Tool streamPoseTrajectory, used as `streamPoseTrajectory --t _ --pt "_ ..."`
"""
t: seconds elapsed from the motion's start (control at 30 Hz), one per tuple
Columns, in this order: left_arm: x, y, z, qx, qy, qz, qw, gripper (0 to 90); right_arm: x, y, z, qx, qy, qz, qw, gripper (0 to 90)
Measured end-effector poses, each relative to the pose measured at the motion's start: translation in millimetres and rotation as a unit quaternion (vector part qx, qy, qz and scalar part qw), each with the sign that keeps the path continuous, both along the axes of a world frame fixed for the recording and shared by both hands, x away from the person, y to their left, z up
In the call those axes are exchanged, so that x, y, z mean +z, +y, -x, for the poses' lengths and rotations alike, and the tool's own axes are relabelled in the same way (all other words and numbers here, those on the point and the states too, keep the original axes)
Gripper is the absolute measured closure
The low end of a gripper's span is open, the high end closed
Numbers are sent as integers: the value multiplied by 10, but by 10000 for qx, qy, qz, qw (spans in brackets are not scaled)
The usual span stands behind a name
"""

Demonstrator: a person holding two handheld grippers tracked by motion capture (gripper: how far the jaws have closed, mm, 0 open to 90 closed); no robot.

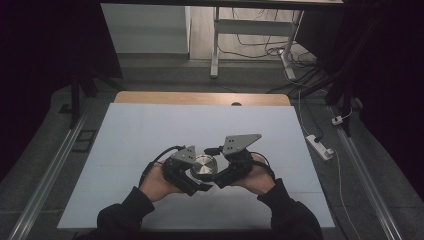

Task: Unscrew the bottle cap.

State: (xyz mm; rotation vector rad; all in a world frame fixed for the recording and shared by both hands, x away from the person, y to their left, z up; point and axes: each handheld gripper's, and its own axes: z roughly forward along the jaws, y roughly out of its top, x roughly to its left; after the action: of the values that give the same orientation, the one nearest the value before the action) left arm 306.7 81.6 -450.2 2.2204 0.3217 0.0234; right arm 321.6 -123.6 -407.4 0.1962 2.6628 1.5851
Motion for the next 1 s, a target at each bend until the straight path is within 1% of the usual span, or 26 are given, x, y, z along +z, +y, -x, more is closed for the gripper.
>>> streamPoseTrajectory --t 0.03,0.07,0.13,0.17,0.23,0.33,0.47,0.53,0.63,0.7,0.77,0.87,0.9,0.93,1.0 --pt "2 -8 8 -54 7 3 10000 155 0 -17 -12 132 55 -12 9999 202" --pt "4 -16 13 -108 8 -3 9999 155 -4 -34 -27 269 55 -36 9996 202" --pt "3 -30 26 -163 7 9 9999 155 -12 -58 -42 473 77 -84 9988 202" --pt "5 -34 32 -158 -17 -8 9999 155 -13 -66 -45 524 92 -86 9985 202" --pt "10 -35 29 -144 -64 -38 9999 155 -3 -73 -52 505 130 8 9986 198" --pt "17 -19 34 -122 -58 -3 9999 155 2 -70 -39 454 42 90 9989 176" --pt "25 -9 27 -84 -48 -1 10000 155 15 -83 -39 401 26 77 9992 169" --pt "25 -5 24 -9 -55 -18 10000 155 29 -90 -32 347 -58 111 9993 169" --pt "38 13 12 182 -75 -7 9998 156 60 -83 1 69 -170 144 9997 168" --pt "52 24 9 331 -97 -7 9994 155 78 -47 30 -241 -111 68 9996 162" --pt "60 32 10 519 -96 35 9986 155 77 5 69 -516 -83 64 9986 156" --pt "68 45 5 812 -128 24 9966 155 49 97 134 -951 -153 104 9953 157" --pt "70 56 0 866 -141 -3 9961 155 40 125 154 -1091 -197 110 9938 159" --pt "69 60 -1 937 -123 29 9955 155 37 146 172 -1222 -255 140 9921 162" --pt "75 74 -6 972 -143 12 9952 155 33 172 197 -1420 -337 113 9892 189"
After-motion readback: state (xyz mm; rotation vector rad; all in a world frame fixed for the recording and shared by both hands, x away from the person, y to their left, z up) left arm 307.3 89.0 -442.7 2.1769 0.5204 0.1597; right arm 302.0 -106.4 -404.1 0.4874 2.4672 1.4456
